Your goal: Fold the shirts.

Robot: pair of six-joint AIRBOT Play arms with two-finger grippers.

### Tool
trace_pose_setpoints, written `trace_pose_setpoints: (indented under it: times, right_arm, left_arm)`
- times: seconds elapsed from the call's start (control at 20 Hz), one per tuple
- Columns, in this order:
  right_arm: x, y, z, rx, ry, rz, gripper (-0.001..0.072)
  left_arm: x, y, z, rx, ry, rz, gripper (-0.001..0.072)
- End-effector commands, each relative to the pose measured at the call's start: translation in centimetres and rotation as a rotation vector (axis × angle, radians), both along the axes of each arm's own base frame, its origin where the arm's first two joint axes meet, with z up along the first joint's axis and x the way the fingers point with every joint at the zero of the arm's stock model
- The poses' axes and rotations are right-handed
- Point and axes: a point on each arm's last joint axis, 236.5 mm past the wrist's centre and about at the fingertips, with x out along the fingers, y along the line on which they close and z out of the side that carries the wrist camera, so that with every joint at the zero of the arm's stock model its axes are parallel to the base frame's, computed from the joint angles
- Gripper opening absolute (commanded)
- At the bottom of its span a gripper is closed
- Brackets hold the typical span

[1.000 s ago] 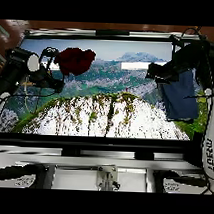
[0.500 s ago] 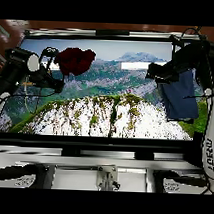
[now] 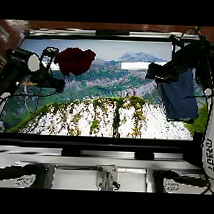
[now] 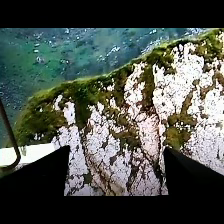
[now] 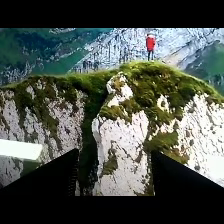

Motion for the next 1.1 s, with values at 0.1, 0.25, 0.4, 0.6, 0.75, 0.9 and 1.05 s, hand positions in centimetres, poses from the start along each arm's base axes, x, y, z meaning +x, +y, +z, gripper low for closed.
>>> trace_pose_setpoints:
  times: [0.1, 0.25, 0.4, 0.6, 0.75, 0.9, 1.05]
  right_arm:
    - [1.1, -0.2, 0.4, -0.009, -0.054, -0.004, 0.0553]
    - [2.0, -0.4, 0.8, -0.035, -0.106, 0.036, 0.0553]
    - [2.7, -0.9, 1.0, -0.058, -0.141, 0.034, 0.0553]
    - [2.8, -0.7, 1.2, -0.052, -0.149, 0.034, 0.0553]
    - [2.8, -0.6, 1.2, -0.049, -0.149, 0.034, 0.0553]
    - [2.8, -0.6, 1.2, -0.049, -0.147, 0.035, 0.0553]
    - [2.6, -0.4, 1.1, -0.042, -0.137, 0.038, 0.0553]
  left_arm:
    - [1.9, -1.9, -1.2, -0.062, -0.035, -0.012, 0.0717]
    - [2.6, -2.0, -3.0, -0.06, -0.014, 0.0, 0.0715]
    - [7.4, -3.0, -3.1, -0.128, -0.173, 0.04, 0.0715]
    - [16.7, -0.7, -2.2, -0.223, -0.388, 0.18, 0.0715]
    - [21.2, 1.7, -4.8, -0.241, -0.4, 0.242, 0.0716]
    - [24.1, 2.3, -7.4, -0.273, -0.427, 0.267, 0.0716]
    - [25.5, 2.1, -9.3, -0.286, -0.461, 0.265, 0.0714]
